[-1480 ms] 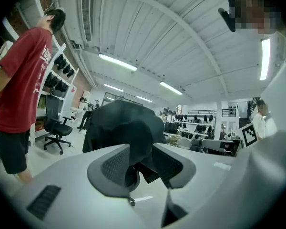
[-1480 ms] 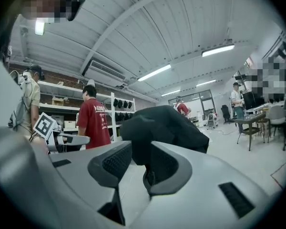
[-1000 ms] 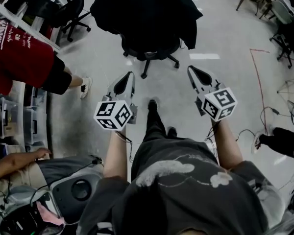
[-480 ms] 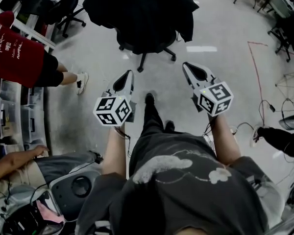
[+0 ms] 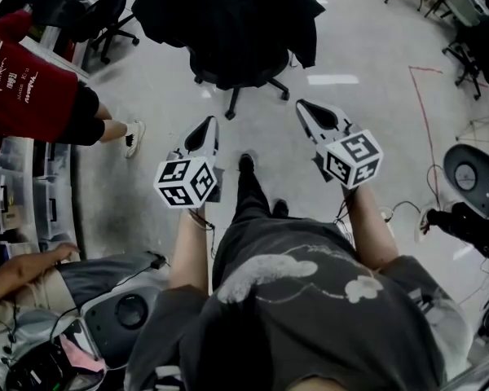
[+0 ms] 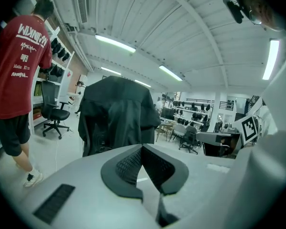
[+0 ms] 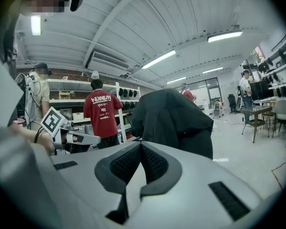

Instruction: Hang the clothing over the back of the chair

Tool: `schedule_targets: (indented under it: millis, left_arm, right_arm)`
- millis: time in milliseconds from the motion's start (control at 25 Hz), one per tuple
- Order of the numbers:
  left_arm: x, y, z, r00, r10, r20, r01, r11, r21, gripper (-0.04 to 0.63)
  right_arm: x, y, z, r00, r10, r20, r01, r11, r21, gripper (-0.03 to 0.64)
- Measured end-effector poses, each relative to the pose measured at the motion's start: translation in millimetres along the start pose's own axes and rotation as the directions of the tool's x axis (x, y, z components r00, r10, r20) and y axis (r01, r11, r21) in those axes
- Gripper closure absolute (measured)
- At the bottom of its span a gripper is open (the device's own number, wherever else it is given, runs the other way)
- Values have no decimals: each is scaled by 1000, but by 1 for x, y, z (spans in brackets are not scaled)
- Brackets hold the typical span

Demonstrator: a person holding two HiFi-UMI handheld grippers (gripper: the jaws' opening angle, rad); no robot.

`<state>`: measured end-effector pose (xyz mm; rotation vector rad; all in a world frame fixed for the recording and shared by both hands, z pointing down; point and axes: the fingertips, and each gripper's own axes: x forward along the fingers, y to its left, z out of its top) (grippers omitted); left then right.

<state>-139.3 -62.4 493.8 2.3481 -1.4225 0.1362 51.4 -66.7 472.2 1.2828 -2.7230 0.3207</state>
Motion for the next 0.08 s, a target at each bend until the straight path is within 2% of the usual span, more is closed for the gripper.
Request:
schedule_targets:
  millis: [80]
  left_arm:
    - [0, 1, -1, 1000, 1, 5, -1, 1000, -8, 595]
  right_arm:
    - [0, -1, -1, 1000, 1, -3, -1, 1000, -4, 624]
